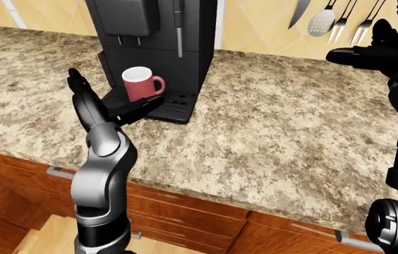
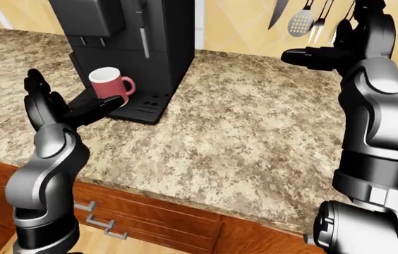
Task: Pick the mug from under the coffee machine dispenser and place it on the counter.
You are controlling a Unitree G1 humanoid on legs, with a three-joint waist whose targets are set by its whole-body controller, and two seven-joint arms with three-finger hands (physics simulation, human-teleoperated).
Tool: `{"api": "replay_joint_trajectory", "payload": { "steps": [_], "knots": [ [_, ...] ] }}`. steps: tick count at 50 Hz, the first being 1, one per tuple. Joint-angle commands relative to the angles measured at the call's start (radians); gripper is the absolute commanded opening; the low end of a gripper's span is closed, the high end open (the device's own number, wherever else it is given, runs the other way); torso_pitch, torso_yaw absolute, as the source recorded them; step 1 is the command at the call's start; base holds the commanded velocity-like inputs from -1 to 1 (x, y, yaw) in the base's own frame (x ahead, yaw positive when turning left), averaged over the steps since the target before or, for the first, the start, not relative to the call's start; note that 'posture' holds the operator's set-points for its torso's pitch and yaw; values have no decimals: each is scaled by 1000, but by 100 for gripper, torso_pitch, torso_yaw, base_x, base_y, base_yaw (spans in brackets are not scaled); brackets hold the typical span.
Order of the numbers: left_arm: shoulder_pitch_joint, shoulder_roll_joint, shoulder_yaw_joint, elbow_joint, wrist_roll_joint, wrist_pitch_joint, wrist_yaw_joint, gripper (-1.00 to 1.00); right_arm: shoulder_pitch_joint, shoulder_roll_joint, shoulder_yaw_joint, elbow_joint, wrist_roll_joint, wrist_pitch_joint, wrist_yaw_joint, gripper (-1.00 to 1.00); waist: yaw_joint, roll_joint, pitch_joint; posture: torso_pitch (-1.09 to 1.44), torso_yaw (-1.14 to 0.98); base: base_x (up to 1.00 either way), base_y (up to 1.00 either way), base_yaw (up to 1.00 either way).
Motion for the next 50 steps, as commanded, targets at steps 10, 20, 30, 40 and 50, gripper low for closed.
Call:
{"api": "replay_joint_trajectory", "payload": {
  "steps": [10,20,30,40,50],
  "knots": [
    [-146,-14,-32,121,45,-97,-28,100,-30,-20,-14,-29,0,-31,1,100,3,-10,-29,0,0,0,0,0],
    [-182,-45,-57,264,66,-196,-40,100,-31,-23,-15,-28,2,-29,-1,100,3,-14,-30,0,0,0,0,0],
    [-171,-69,-59,326,50,-236,-25,100,-32,-26,-17,-30,8,-25,-3,100,4,-18,-31,0,0,0,0,0],
    [-199,-38,-45,474,56,-334,-30,100,-32,-31,-20,-26,13,-27,-5,100,5,-20,-31,0,0,0,0,0],
    [-261,-9,-31,634,59,-426,-25,100,-42,-35,-17,-20,17,-25,-7,100,4,-20,-33,0,0,0,0,0]
  ]
}}
